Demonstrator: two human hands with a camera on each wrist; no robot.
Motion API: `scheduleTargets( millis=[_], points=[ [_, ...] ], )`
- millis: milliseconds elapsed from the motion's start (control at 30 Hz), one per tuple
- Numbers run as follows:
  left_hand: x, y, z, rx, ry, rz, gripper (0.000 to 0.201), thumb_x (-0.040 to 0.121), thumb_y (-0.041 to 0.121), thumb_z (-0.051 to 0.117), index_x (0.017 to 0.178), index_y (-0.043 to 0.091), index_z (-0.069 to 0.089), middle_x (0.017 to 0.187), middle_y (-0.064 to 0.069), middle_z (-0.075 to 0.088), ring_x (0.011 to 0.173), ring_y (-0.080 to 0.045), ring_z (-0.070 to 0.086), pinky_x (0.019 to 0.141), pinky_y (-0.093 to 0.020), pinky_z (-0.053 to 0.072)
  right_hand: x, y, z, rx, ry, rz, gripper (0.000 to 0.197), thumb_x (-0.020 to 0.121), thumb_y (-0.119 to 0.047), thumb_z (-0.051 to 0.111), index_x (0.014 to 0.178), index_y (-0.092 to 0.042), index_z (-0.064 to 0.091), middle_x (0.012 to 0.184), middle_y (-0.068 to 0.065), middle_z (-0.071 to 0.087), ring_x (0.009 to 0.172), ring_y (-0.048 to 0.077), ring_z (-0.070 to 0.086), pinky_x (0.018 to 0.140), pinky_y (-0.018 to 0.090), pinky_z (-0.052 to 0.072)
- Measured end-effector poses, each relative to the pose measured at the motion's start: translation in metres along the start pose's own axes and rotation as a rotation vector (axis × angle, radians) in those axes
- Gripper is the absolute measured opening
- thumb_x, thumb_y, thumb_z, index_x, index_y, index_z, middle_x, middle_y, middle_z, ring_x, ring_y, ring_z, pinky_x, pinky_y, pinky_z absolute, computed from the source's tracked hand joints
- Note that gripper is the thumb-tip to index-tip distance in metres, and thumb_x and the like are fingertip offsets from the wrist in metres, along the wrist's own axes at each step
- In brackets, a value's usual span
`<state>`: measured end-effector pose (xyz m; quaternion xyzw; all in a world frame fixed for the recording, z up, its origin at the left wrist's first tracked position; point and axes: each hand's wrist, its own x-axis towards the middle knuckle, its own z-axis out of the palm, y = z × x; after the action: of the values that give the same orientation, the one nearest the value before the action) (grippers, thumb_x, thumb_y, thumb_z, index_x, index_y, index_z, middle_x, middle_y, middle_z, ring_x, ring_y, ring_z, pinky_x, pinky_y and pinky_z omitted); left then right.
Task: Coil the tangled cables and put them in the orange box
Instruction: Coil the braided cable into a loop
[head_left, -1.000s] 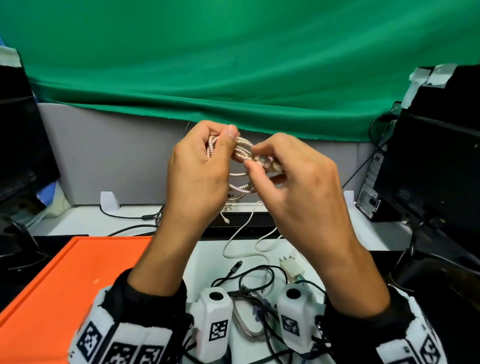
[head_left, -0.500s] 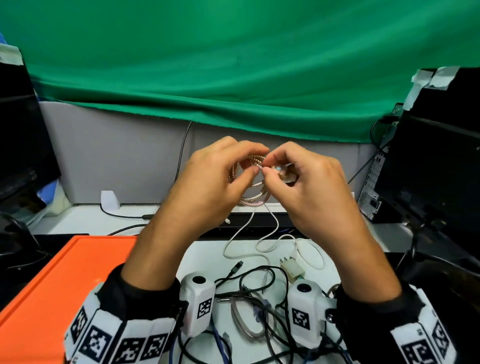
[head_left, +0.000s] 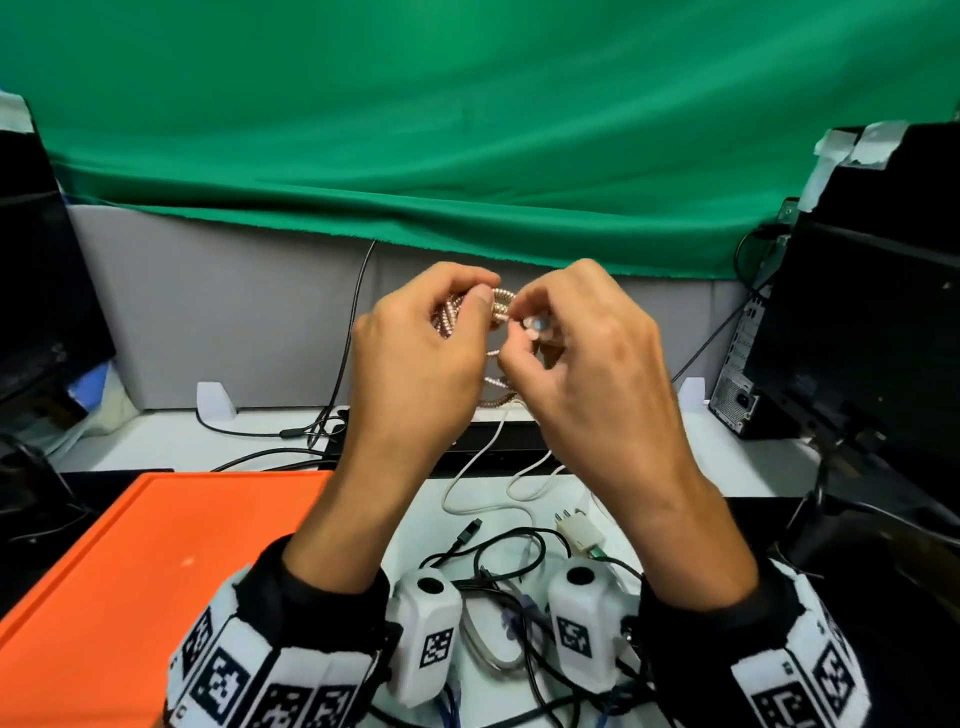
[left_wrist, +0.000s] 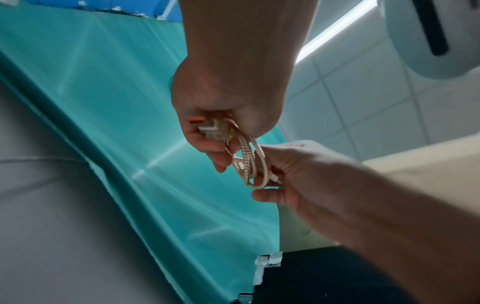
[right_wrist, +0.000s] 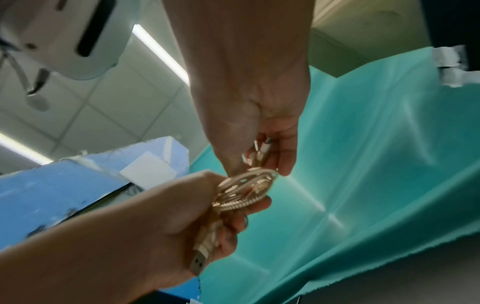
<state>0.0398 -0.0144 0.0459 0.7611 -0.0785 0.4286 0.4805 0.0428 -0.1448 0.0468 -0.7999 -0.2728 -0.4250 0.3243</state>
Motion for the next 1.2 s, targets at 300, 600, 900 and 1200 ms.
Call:
scheduleTargets(
  millis=[300,600,900,1200],
  points=[
    [0.012,-0.005,-0.02,-0.529,-0.518,-0.168,0.037,0.093,0.016,0.069,0.129,0.022,0.062,0.116,0.001,0.072,0.083,-0.019,0.07,0.078,-0.037,0.059,0.011,0.015,-0.02,0.467,-0.049,0.353,0.01,0.089,-0.017,0.068,0.091,-0.026,0.064,0.095,-0.001,0.068,0.079,0.015,0.065,0.075,0.043,0.057],
    [0.016,-0.006,-0.029,-0.425,-0.459,-0.19,0.043,0.095,0.001,0.063,0.132,0.022,0.061,0.121,-0.001,0.071,0.105,-0.038,0.069,0.087,-0.054,0.059,0.015,0.019,-0.029,0.935,-0.325,0.666,0.017,0.097,-0.01,0.064,0.112,-0.015,0.056,0.095,0.016,0.077,0.078,0.026,0.074,0.066,0.034,0.062],
    [0.021,-0.018,-0.044,-0.03,-0.437,-0.222,0.041,0.09,0.056,0.062,0.129,0.045,0.058,0.119,0.018,0.067,0.101,-0.006,0.067,0.095,-0.044,0.054,0.007,0.049,-0.002,0.813,-0.414,0.765,0.008,0.099,-0.01,0.061,0.104,-0.009,0.067,0.095,0.01,0.079,0.073,0.016,0.074,0.062,0.024,0.057],
    [0.019,-0.016,-0.091,0.251,-0.845,-0.1,0.028,0.088,0.059,0.053,0.103,0.042,0.07,0.088,0.03,0.068,0.081,0.003,0.065,0.063,-0.012,0.046,0.035,0.14,0.077,0.444,-0.594,0.956,0.008,0.101,-0.017,0.06,0.095,-0.013,0.064,0.089,0.008,0.074,0.059,0.017,0.07,0.054,0.027,0.056]
  ],
)
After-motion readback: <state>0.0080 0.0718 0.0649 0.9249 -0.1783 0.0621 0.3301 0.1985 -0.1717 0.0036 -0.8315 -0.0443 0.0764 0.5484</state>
